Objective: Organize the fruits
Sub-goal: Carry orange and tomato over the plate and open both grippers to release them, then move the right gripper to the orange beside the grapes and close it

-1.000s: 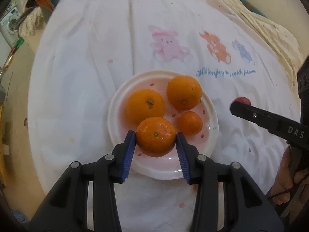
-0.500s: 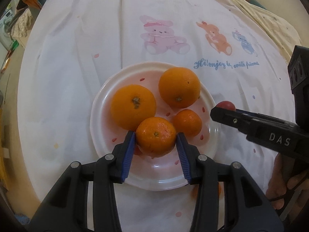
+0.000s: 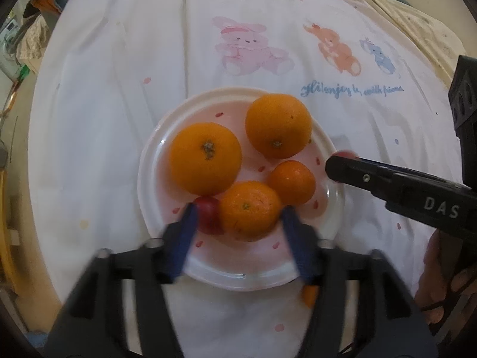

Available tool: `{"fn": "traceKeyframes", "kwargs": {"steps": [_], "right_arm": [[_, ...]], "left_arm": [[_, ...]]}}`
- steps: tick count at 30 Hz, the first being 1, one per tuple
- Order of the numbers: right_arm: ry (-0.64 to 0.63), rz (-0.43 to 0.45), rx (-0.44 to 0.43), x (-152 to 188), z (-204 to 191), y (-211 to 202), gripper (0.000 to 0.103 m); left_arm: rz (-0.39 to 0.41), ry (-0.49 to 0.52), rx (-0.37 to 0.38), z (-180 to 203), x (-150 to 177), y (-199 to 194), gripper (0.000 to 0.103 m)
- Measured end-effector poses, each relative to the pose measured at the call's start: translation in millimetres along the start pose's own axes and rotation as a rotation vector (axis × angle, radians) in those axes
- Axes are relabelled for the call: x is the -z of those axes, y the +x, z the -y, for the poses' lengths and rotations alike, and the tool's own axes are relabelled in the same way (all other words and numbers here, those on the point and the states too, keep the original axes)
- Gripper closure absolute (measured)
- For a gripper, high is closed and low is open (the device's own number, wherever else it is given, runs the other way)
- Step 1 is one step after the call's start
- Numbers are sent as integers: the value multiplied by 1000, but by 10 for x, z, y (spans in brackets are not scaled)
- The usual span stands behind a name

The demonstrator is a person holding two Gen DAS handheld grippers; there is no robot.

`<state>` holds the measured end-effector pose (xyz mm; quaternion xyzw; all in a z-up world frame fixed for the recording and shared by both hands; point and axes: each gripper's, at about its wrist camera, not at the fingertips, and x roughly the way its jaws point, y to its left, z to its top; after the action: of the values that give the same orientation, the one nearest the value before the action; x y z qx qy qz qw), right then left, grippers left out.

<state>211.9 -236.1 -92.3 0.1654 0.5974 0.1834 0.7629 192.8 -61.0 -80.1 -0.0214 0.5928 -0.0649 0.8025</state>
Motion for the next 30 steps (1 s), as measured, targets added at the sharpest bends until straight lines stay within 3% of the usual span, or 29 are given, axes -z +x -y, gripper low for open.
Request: {"fn": "traceKeyframes", "kwargs": {"steps": [2,4,12,30], "right_arm": [[5,25,-15,-9,0,-49,38],[12,45,-26,-21,-1,-100,33],[18,70,-26,-52,-7,-197,32],[-3,152,-30,188,-110,-658,31]], "left_arm": [[33,-4,6,-6,-3,-58,29],[55,9,1,5,-12,-105,27],[70,-3,-5,-55,-7,-156,27],[192,-63,-24,-318,141,-636,27]]}}
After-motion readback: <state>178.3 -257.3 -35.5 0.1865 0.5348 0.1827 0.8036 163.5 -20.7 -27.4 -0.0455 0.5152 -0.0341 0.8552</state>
